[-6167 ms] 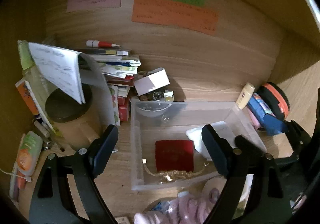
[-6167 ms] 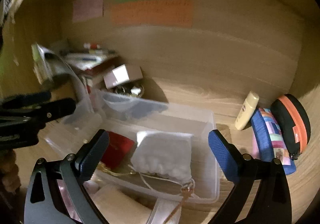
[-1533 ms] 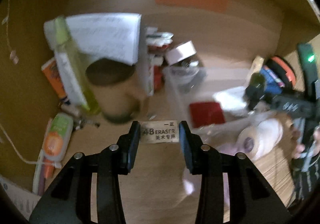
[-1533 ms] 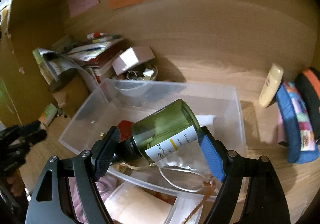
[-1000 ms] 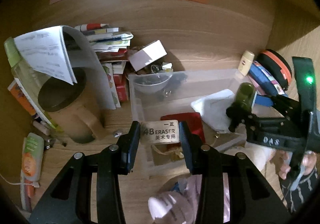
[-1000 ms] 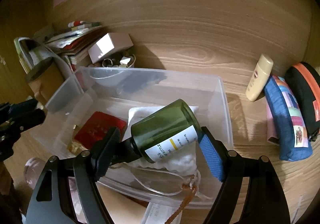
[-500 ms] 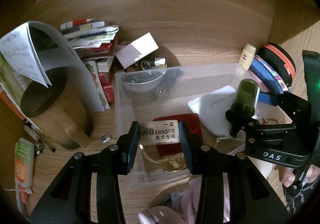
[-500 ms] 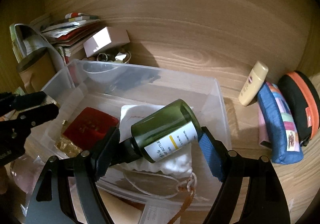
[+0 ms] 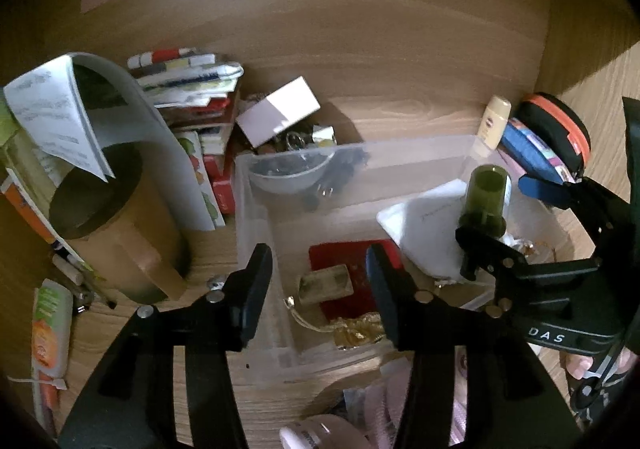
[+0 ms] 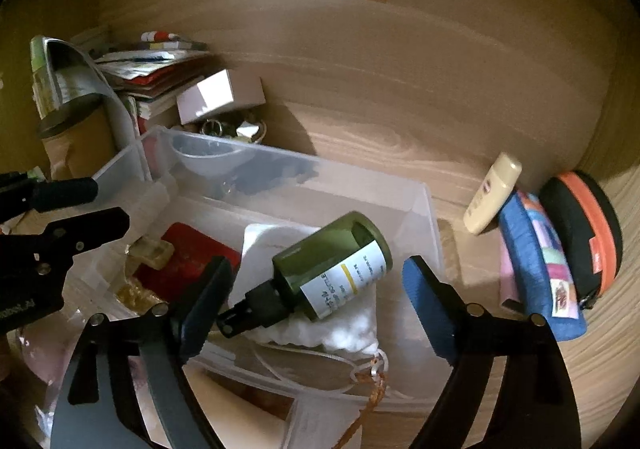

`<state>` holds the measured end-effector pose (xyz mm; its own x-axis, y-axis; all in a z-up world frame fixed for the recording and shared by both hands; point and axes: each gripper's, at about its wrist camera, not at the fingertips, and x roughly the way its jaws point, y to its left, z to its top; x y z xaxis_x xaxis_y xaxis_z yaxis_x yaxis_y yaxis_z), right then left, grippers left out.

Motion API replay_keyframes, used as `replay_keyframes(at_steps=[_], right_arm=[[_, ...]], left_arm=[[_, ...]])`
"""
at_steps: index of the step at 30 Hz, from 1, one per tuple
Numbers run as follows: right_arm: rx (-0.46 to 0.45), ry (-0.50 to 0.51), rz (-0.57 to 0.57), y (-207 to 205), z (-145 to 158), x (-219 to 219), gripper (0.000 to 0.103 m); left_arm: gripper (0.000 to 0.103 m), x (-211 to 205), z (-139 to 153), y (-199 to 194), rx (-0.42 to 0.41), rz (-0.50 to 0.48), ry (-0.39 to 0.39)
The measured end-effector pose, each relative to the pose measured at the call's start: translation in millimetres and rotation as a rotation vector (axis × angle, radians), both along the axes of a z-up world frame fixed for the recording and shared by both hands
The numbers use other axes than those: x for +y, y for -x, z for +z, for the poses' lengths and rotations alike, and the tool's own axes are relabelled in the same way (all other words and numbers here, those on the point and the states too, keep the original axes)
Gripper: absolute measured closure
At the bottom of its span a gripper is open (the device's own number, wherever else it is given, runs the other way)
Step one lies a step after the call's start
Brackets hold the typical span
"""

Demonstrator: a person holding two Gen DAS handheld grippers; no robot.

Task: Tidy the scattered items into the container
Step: 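Place the eraser and green bottle into the clear box, opening both grippers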

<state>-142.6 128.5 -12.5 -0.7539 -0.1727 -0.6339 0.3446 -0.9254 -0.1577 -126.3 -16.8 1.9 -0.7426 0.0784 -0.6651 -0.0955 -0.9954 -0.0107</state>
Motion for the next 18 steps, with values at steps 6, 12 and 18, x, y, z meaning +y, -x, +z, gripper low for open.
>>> replay_keyframes(at_steps=[6,12,18], right_arm=[[0.038,0.016,-0.02,-2,7,2,0.014],[0.054,0.053,-0.004,-7,15,5,0.009],[0.1,0.108,-0.014,-20,29,15,0.009]], left_arm=[[0.042,-3,8,-9,0.029,0.01,-0.009],[0.033,-4,16,-27,0.064,0.017,-0.009],[0.013,-12,25,-51,0.118,0.04,-0.012]])
